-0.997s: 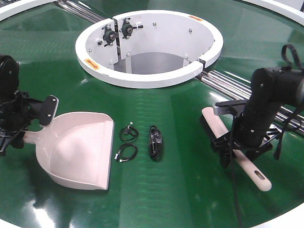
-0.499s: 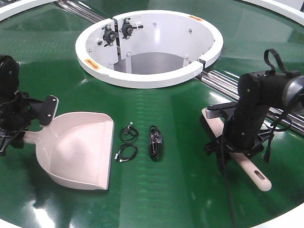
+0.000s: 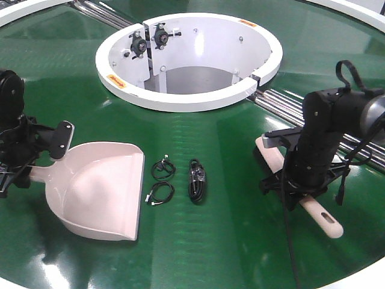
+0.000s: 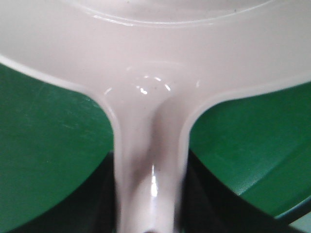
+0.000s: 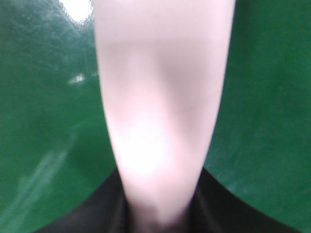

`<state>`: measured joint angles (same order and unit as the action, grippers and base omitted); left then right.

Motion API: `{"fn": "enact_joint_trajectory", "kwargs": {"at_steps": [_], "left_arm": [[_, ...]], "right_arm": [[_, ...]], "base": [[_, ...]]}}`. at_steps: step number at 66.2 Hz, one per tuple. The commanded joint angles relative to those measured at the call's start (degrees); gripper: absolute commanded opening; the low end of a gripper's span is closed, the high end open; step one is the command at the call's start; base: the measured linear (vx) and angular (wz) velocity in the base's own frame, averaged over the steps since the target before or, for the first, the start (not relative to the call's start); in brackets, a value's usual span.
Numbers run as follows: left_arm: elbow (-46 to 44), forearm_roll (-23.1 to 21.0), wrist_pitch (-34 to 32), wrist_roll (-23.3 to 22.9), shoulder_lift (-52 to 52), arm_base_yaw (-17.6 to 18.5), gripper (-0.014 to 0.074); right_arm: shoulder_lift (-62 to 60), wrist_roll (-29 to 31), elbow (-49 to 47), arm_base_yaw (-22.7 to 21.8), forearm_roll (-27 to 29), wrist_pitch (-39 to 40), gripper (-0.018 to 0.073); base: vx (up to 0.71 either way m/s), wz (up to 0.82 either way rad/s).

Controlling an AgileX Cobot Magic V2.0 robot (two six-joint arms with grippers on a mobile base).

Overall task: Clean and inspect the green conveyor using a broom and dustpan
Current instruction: 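Sweep the black cables into the dustpan with the right-held brush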

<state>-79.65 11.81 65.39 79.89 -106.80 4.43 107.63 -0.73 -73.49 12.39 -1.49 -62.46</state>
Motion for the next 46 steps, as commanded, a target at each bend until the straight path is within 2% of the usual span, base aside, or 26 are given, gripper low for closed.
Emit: {"fn": "enact_joint_trajectory", "kwargs": {"at_steps": [1,16,30,46], "left_arm": [[-1.52,0.34,1.39,1.20,2.35,0.37,0.0001],[-1.52,0.34,1.39,1.20,2.35,0.37,0.0001],[-1.52,0.34,1.39,1.20,2.35,0.37,0.0001],[-1.52,0.34,1.39,1.20,2.35,0.37,0.0001]], "right_arm": [[-5.76,-2.46,-1.49,0.43,-0.03,-0.89,-0.0009],[-9.35,-8.67,-1.49,6.15,-1.06,-2.14,-0.0008],[-5.08,-13.82,-4.46,12.81,-1.00,-4.66,-0.0008],[1.73,-18.77,-13.12,14.96,0.99,-11.49,-0.0008]], "base": [[0.00,0.00],[0.00,0.00],[0.00,0.00],[0.00,0.00]]}}
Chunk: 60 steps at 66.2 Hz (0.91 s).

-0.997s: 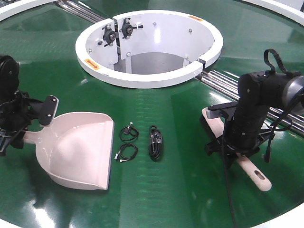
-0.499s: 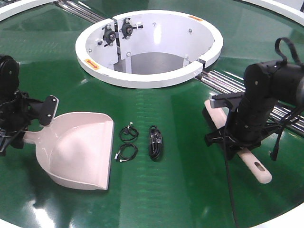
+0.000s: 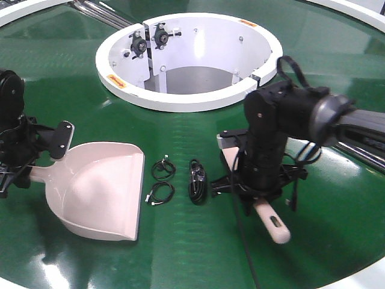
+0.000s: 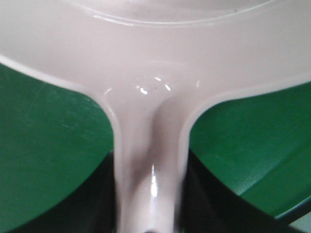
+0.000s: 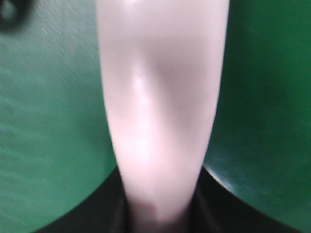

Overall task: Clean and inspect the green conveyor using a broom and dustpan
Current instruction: 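Sweep the black cables into the dustpan with the right-held brush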

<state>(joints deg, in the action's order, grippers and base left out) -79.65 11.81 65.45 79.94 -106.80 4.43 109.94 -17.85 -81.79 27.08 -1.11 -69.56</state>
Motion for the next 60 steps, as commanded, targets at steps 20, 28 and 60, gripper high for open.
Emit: {"fn": "enact_joint_trajectory", "kwargs": {"at_steps": [20,28,60], "left_arm": [[-1.52,0.34,1.27,1.15,2.35,0.37,0.0003],[-1.52,0.34,1.33,1.15,2.35,0.37,0.0003],[-1.52,0.34,1.33,1.15,2.35,0.37,0.0003]], "right_arm": [[4.31,-5.29,-10.07,4.29,2.20,-4.45,-0.0006],[6.35,-5.87,-11.35,5.29,4.93,-4.45,-0.0004],[18.08,-4.82,-32.02,12.97,17.07,-4.41,-0.0004]], "base": [[0.00,0.00],[0.00,0.00],[0.00,0.00]]}}
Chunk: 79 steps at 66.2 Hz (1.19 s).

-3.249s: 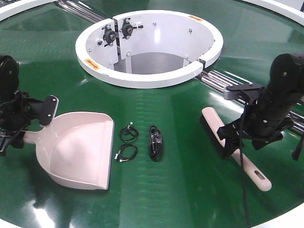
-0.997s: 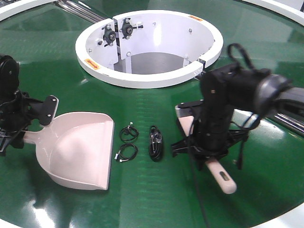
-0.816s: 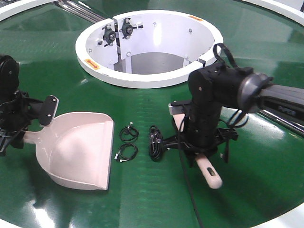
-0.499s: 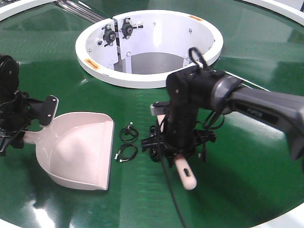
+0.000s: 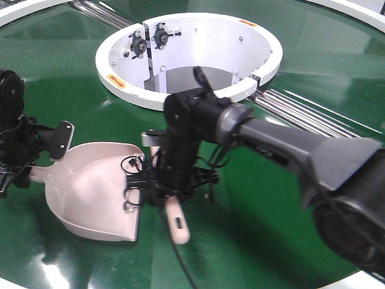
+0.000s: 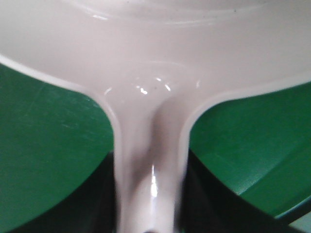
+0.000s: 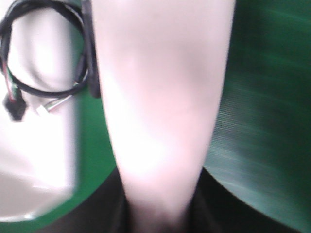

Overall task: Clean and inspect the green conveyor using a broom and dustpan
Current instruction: 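Sweep the black cables into the dustpan with the right-held brush, then carry the brush back to its original spot with the right gripper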

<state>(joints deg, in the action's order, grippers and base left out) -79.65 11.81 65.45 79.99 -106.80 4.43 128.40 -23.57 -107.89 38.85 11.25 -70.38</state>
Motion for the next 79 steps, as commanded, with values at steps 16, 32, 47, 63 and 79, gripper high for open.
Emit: {"fn": "enact_joint_trajectory", "kwargs": {"at_steps": [16,32,47,63,79], "left_arm": [[-1.52,0.34,1.33,1.09,2.35,0.37,0.0003],[-1.52,0.34,1.33,1.09,2.35,0.37,0.0003],[-1.52,0.34,1.33,1.09,2.35,0.37,0.0003],[-1.52,0.34,1.33,1.09,2.35,0.37,0.0003],[-1.52,0.34,1.33,1.09,2.35,0.37,0.0003]], "right_arm": [[3.97,5.05,-16.11,4.86,7.25,-3.60,-0.0004],[0.45,6.66,-17.86,5.22,6.56,-3.60,-0.0004],[-4.89,6.98,-17.54,5.01,-3.49,-3.60,-0.0004],[-9.68,6.25,-17.44,0.52,-5.62,-3.60,-0.0004],[-17.10,7.41,-6.60,-6.41,-6.89,-3.60,-0.0004]], "base": [[0.00,0.00],[0.00,0.00],[0.00,0.00],[0.00,0.00],[0.00,0.00]]}}
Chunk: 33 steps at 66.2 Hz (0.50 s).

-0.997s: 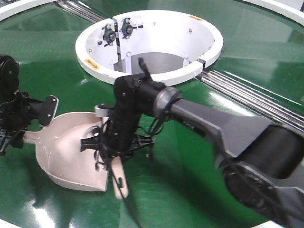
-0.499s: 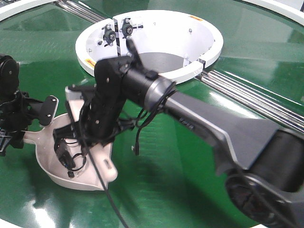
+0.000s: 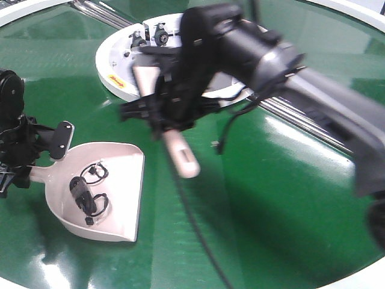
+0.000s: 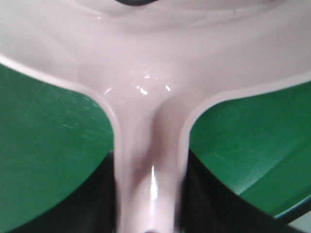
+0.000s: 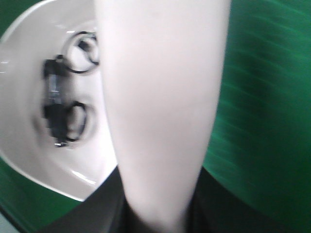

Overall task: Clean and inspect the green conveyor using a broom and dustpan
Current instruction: 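Carry the brush back to its original spot with the right gripper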

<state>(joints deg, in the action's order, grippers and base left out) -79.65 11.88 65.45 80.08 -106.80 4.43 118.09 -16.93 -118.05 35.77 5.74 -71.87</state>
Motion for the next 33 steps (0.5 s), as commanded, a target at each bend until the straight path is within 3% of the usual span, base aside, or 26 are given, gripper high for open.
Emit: {"fn": "enact_joint_trajectory", "kwargs": {"at_steps": [1,19,33], "left_arm": [[-1.52,0.27,1.33,1.00,2.35,0.37,0.0003],[-1.52,0.27,1.33,1.00,2.35,0.37,0.0003],[-1.52,0.27,1.33,1.00,2.35,0.37,0.0003]], "right_arm": [[-7.37,0.93,4.66,-3.88,-1.51,-2.11,-0.0004],[-17.53,3.93,23.21,-12.36,-5.74,-1.95,-0.0004],[-24.39,7.43,36.74,-18.14,-4.82,2.77,-0.0001]], "base": [[0.00,0.00],[0.00,0.00],[0.00,0.00]]}}
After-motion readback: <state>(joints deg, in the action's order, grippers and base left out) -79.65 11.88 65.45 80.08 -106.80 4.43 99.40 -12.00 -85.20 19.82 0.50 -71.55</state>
